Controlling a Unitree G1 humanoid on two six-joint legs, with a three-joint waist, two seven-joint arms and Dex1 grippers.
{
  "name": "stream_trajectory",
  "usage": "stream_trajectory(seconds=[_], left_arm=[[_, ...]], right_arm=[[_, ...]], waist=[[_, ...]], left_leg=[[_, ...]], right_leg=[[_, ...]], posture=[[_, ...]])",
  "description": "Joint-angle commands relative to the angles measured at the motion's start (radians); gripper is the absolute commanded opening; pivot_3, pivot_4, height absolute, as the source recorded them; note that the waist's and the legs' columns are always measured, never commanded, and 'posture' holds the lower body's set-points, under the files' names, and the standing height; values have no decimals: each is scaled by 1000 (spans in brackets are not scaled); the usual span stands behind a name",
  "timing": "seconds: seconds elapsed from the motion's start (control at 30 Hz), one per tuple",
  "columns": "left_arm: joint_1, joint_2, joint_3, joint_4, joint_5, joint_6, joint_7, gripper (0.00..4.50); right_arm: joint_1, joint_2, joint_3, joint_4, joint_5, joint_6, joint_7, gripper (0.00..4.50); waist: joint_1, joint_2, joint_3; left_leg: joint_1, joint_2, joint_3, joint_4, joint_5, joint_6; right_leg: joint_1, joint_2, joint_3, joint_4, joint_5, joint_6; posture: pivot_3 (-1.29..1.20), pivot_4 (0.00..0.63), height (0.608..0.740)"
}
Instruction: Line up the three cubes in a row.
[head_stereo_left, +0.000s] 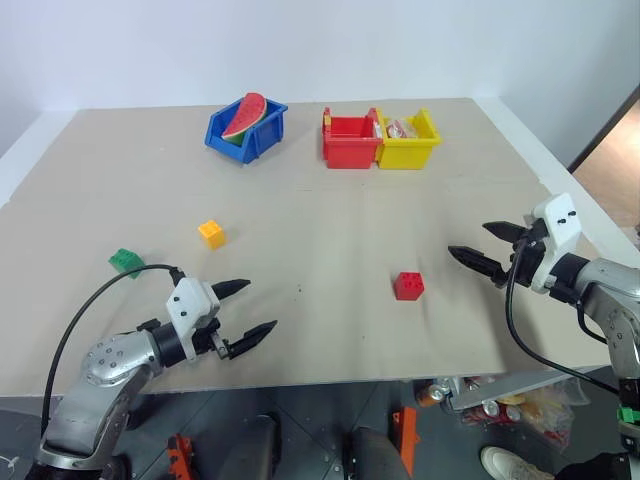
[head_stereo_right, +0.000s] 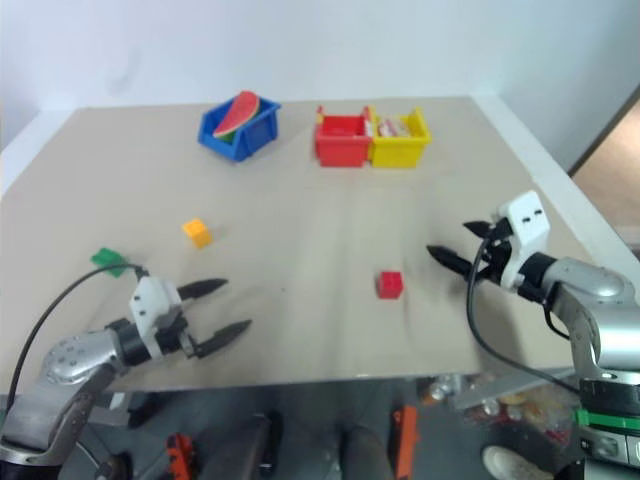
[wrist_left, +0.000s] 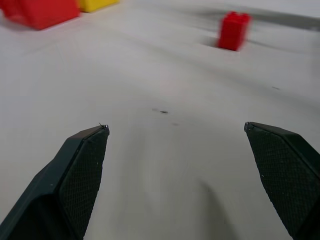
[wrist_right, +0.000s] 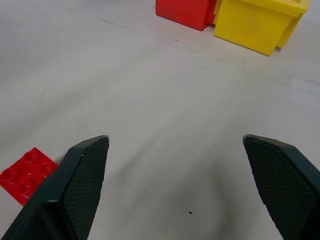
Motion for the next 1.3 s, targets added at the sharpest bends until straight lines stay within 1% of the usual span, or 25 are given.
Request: stream_trajectory(seconds=[0.03,0.2,0.27,0.43,0.57,0.7,0.9,1.07,1.27,1.3], left_arm=[[-28,32,-19,-24,-29,-22,-77,4500],[-74,59,-48,-16,-64,12,-150,4500],[-98,72,-68,-17,-85,38,-189,4500],[-135,84,-84,-9,-99,66,-222,4500],[-153,84,-88,3,-92,68,-231,4500],[-157,81,-88,2,-95,75,-226,4500],[-120,68,-81,-43,-105,84,-193,4500],[-88,64,-70,-77,-129,101,-161,4500],[-80,63,-67,-90,-128,74,-150,4500],[-80,63,-67,-90,-125,71,-148,4500]], right_arm=[[-18,-14,-25,-77,39,9,20,4457],[-29,-21,30,-130,45,24,58,4457],[-2,-30,66,-169,54,36,98,4457],[39,-64,163,-179,-16,-49,188,4457],[-14,-63,239,-107,-63,-116,257,4457],[-80,-52,274,-8,-94,-172,302,4457],[-169,-32,333,145,-148,-252,376,4457],[-196,-8,368,199,-174,-288,424,4457],[-229,28,381,244,-192,-305,434,4457],[-232,31,382,248,-194,-304,437,4224]], waist=[[0,0,0],[0,0,0],[0,0,0],[0,0,0],[-1,0,0],[0,0,0],[0,-1,0],[0,-1,0],[0,-1,0],[0,-1,0]], left_leg=[[0,0,0,0,0,0],[0,1,0,0,0,0],[0,2,0,0,0,0],[0,2,1,0,0,0],[0,3,1,1,0,0],[0,5,1,1,0,0],[0,8,2,1,0,-1],[-1,10,3,1,-1,-1],[0,13,3,2,0,-2],[0,13,3,2,0,-2]], right_leg=[[0,0,0,0,0,0],[0,0,0,0,0,0],[0,1,0,0,0,-1],[0,2,0,-1,0,-1],[-1,3,0,-1,1,-1],[-1,5,0,-1,2,-2],[-1,7,1,-1,3,-4],[-2,9,1,-1,3,-5],[-3,13,2,-1,5,-7],[-3,13,2,-1,6,-7]], posture=[[0,150,740],[0,150,740],[0,150,740],[0,150,740],[0,150,740],[0,150,740],[0,150,740],[0,150,740],[0,150,740],[0,150,740]])
